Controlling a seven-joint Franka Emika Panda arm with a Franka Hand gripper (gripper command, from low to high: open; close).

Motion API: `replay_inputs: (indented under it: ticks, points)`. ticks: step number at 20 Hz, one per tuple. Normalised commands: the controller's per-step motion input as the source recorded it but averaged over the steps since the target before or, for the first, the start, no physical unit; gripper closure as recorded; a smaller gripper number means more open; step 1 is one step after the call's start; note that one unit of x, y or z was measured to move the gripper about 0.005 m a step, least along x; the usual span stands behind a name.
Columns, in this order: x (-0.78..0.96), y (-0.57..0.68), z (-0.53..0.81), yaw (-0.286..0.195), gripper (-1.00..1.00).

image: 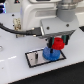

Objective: Insert the blue gear onto the right peg, followed by the red gear

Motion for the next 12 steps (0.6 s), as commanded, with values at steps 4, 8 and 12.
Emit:
replay_inputs:
  ticks: [4, 8, 12]
  points:
    - [0.06, -0.27, -0.26, 0.000, 1.00]
    - [0.09, -0.24, -0.17, 0.000, 1.00]
    - [0.11, -0.12, -0.02, 0.000, 1.00]
